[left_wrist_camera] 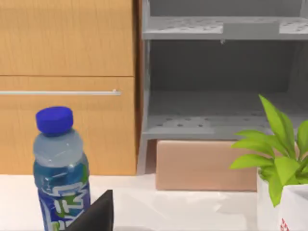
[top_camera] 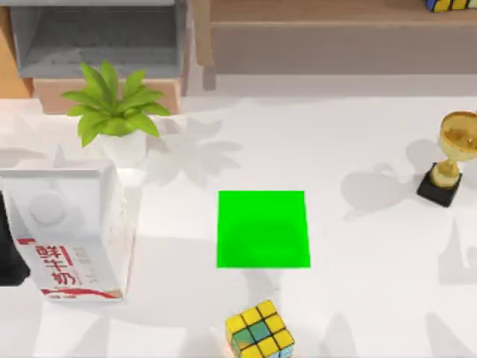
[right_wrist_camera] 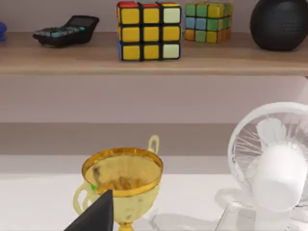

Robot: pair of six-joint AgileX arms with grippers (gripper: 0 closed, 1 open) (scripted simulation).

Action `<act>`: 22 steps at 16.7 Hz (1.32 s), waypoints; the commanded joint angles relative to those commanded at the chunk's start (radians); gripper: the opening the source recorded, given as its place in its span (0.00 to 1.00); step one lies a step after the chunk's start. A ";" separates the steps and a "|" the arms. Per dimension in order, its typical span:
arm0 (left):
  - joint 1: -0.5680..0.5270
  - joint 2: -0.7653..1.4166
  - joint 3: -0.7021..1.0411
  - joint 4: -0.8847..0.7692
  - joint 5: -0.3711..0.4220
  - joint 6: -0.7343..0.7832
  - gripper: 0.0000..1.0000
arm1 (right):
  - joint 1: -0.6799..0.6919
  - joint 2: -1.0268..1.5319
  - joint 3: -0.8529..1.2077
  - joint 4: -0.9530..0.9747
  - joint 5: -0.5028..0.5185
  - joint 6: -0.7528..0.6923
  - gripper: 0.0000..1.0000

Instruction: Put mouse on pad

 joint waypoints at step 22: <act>0.452 1.477 0.975 -0.913 0.023 -0.366 1.00 | 0.000 0.000 0.000 0.000 0.000 0.000 1.00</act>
